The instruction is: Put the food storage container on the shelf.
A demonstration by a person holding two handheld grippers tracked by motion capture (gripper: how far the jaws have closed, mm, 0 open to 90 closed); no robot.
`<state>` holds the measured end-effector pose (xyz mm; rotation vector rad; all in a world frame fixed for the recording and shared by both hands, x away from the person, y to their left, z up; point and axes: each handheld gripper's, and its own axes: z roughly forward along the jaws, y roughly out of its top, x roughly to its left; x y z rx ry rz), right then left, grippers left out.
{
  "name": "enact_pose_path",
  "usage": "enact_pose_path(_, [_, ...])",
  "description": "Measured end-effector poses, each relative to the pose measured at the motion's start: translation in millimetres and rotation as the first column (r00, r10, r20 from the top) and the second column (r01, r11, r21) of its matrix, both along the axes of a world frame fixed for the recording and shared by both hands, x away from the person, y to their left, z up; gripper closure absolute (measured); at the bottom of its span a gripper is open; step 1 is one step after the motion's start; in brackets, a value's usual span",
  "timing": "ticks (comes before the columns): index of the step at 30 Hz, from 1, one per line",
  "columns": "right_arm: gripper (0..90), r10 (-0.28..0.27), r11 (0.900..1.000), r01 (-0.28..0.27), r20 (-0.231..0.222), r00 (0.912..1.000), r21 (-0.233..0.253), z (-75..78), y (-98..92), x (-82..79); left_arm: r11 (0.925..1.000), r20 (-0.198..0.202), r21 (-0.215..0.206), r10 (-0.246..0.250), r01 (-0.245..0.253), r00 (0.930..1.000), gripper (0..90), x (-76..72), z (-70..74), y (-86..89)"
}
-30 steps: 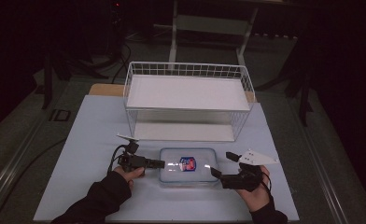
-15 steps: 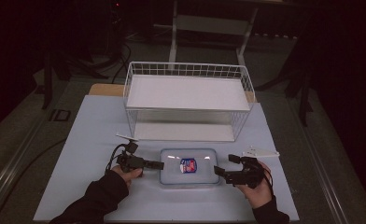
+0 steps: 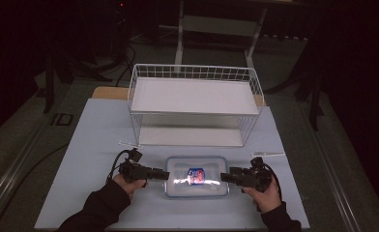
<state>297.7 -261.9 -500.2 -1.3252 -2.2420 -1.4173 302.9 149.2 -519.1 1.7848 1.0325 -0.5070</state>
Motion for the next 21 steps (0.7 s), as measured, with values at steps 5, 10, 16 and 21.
enact_pose_path(5, [33.3, 0.025, 0.999, -0.023, -0.058, 0.9980, 0.028, -4.0, 0.3, 1.2, 0.9999, 0.026, 0.008, -0.014, 0.014, 0.9996, 57.5, -4.0, 2.7, 0.0])
enact_pose_path(10, [42.5, 0.054, 0.998, -0.052, -0.061, 0.9967, 0.035, -4.2, 1.7, 0.7, 0.9998, 0.034, 0.016, -0.016, 0.015, 0.9993, 57.8, -6.0, 4.3, -0.5])
enact_pose_path(16, [50.7, 0.058, 0.997, -0.054, -0.078, 0.9952, 0.049, -2.5, -4.1, -0.8, 0.9997, 0.052, 0.022, -0.009, 0.008, 0.9986, 58.1, -11.3, 5.8, -1.2])
enact_pose_path(21, [52.5, 0.060, 0.997, -0.055, -0.084, 0.9947, 0.058, -1.2, -5.5, -3.3, 0.9995, 0.062, 0.026, 0.016, -0.018, 0.9979, 58.4, -18.3, 7.5, -2.3])
